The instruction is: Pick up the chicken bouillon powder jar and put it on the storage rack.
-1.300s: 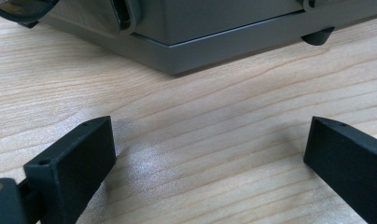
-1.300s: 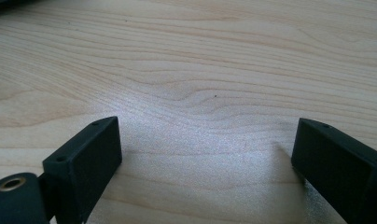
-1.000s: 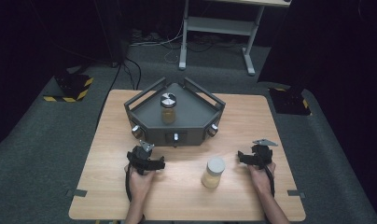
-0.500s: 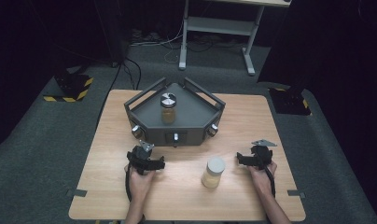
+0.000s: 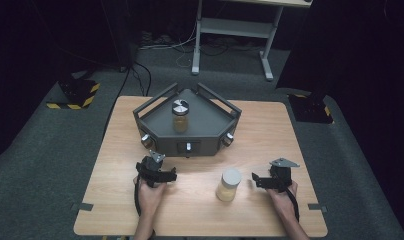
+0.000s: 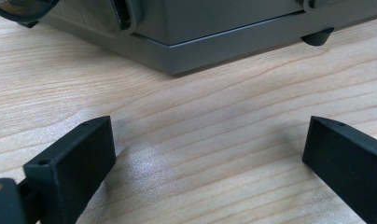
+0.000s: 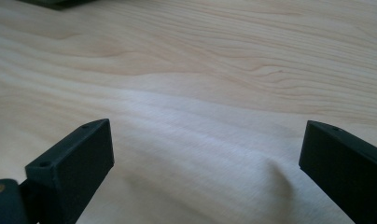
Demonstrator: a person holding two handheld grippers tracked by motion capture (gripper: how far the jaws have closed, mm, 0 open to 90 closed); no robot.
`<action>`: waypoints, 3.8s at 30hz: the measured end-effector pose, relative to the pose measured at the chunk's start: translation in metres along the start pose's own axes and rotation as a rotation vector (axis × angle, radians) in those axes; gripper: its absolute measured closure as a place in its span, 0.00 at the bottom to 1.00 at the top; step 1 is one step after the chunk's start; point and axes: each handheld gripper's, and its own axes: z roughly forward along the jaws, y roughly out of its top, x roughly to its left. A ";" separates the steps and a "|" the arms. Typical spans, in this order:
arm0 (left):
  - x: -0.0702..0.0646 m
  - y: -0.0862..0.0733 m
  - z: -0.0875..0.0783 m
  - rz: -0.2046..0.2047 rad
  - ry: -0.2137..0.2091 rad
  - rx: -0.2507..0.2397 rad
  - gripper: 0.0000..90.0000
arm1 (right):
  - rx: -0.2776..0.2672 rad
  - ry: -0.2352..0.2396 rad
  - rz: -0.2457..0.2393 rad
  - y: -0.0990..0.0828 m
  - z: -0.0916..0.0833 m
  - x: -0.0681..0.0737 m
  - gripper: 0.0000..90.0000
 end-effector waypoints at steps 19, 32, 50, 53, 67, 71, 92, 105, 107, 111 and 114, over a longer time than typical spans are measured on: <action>0.000 0.000 0.000 -0.002 0.000 -0.001 0.03 | -0.049 0.219 -0.138 -0.026 -0.045 0.021 0.03; 0.000 0.000 0.000 -0.001 0.000 -0.001 0.03 | -0.098 0.327 -0.244 -0.016 -0.034 0.047 0.04; 0.000 0.000 0.000 -0.002 0.000 -0.001 0.03 | -0.133 0.316 -0.253 0.007 -0.008 0.068 0.07; 0.000 0.000 0.000 -0.001 0.000 -0.001 0.03 | -0.153 0.311 -0.249 0.005 -0.007 0.069 0.09; 0.000 0.000 0.000 0.002 0.000 0.000 0.03 | -0.168 0.345 -0.240 0.007 0.001 0.064 0.24; 0.000 0.000 0.000 0.002 0.000 0.001 0.03 | -0.170 0.356 -0.247 0.007 0.001 0.063 0.28; 0.000 0.000 0.000 0.002 0.000 0.001 0.03 | -0.180 0.387 -0.269 0.008 0.001 0.058 0.36; 0.000 0.000 0.000 0.002 0.000 0.001 0.03 | -0.184 0.391 -0.282 0.019 -0.003 0.055 0.36; 0.000 0.000 0.000 0.002 0.000 0.000 0.03 | -0.184 0.398 -0.280 0.022 -0.003 0.053 0.36; 0.000 0.000 0.000 0.002 0.000 0.000 0.03 | -0.179 0.416 -0.271 0.029 -0.004 0.048 0.36; 0.000 0.000 0.000 0.002 0.000 0.001 0.03 | -0.180 0.438 -0.251 0.035 -0.003 0.041 0.36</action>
